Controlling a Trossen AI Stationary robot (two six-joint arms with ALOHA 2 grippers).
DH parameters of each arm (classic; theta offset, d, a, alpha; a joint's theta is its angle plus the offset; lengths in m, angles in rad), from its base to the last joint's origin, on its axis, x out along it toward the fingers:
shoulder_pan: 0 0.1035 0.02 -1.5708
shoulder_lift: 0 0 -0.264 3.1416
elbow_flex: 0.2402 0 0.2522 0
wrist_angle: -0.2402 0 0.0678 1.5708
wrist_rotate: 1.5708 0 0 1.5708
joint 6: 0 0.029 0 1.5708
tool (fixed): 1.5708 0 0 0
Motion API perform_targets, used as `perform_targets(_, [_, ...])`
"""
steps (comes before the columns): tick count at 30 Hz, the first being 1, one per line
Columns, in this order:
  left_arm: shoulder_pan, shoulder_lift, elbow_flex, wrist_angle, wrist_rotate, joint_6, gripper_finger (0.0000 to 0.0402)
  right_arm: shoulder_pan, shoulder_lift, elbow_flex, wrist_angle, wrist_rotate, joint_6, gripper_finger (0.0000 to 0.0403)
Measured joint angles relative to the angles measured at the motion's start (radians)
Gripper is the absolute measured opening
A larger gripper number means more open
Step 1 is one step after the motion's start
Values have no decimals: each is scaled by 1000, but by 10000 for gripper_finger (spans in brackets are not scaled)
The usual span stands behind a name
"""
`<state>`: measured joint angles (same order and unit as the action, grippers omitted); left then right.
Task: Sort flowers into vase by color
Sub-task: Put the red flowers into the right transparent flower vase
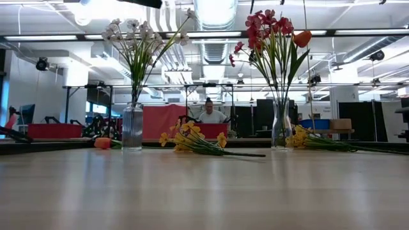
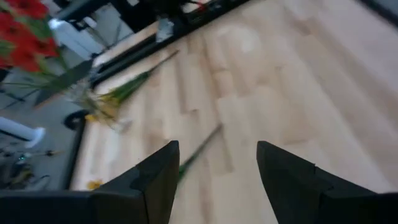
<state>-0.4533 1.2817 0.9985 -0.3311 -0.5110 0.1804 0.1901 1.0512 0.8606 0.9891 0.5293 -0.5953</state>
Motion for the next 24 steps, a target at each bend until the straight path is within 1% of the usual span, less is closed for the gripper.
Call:
perform_targets(3, [61, -17, 0, 2, 0, 37, 199, -118, -16, 37, -4, -79, 36, 18])
perform_targets(6, [116, -35, 0, 6, -2, 42, 199, -223, -3, 93, -13, -91, 68, 18])
perform_targets(10, [154, -45, 0, 6, -3, 40, 199, -350, 40, 154, -55, -18, 46, 18])
perform_targets(13, [157, -49, 0, 2, -3, 40, 199, -417, 72, 202, -69, 89, -14, 18])
perform_targets(15, [157, -52, 0, 0, -3, 40, 199, -465, 80, 230, -130, 163, -30, 18])
perform_targets(17, [157, -54, 0, -8, -3, 36, 199, -517, 80, 239, -238, 182, 3, 18])
perform_targets(21, [157, -56, 0, -26, -3, 29, 199, -616, 70, 241, -425, 150, 139, 18])
perform_targets(24, [157, -56, 0, -33, -3, 19, 199, -709, 20, 198, -486, 45, 260, 18])
